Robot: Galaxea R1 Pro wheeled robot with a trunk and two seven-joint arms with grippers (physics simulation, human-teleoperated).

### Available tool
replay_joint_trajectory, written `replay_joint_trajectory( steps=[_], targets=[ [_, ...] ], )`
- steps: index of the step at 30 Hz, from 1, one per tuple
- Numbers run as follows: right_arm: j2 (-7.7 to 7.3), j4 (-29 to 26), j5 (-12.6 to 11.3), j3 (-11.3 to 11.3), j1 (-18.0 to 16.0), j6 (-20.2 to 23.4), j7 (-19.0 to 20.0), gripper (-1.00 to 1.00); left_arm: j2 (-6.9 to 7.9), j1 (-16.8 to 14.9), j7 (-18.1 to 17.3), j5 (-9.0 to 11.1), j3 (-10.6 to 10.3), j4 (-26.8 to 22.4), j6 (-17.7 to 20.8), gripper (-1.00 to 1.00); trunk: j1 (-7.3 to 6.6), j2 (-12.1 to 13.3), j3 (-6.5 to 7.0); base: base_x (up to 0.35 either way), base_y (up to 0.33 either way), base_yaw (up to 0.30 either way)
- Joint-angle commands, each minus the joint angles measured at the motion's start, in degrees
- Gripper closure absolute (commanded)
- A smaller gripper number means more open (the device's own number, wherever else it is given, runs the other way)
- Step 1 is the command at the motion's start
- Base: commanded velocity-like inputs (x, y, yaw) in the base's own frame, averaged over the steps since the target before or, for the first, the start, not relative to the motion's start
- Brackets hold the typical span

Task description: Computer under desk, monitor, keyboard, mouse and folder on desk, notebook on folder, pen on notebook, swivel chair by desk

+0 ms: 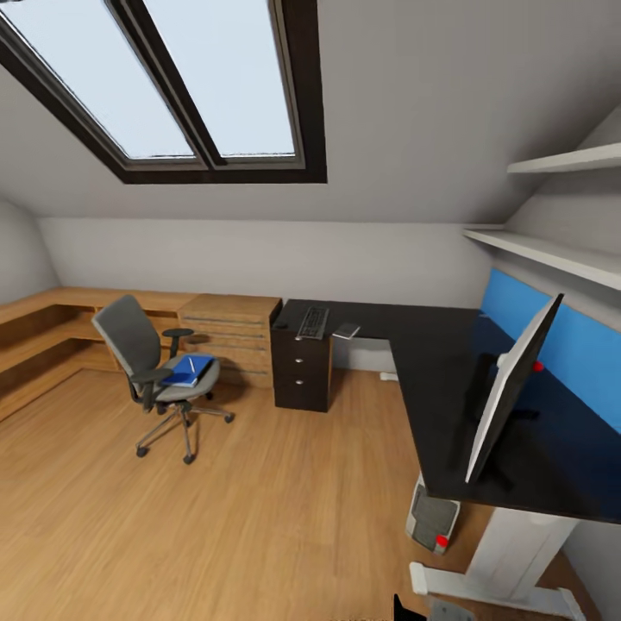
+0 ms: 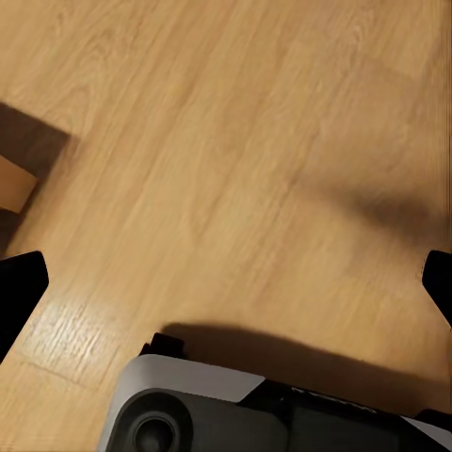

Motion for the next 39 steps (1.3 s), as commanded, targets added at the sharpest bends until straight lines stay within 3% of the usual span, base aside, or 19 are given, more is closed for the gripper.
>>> replay_joint_trajectory(
  steps=[1, 19, 39],
  targets=[
    [0.02, 0.13, -0.21, 0.07, -0.06, -0.30, 0.03, -1.00, 0.09, -0.04, 0.44, 0.52, -0.49, -0.07, -0.33, -1.00, 0.03, -0.08, -0.06, -0.002, -0.039, -0.253],
    [0.02, 0.13, -0.21, 0.10, -0.06, -0.64, 0.04, -1.00, 0.06, -0.04, 0.44, 0.56, -0.55, -0.07, -0.33, -1.00, 0.03, -0.08, -0.06, 0.000, -0.018, -0.255],
    [0.09, 0.11, -0.13, 0.11, -0.06, -0.61, 0.04, -1.00, 0.00, -0.04, 0.44, 0.57, -0.64, -0.07, -0.26, -1.00, 0.03, -0.08, -0.06, 0.000, -0.281, -0.028]
  ],
)
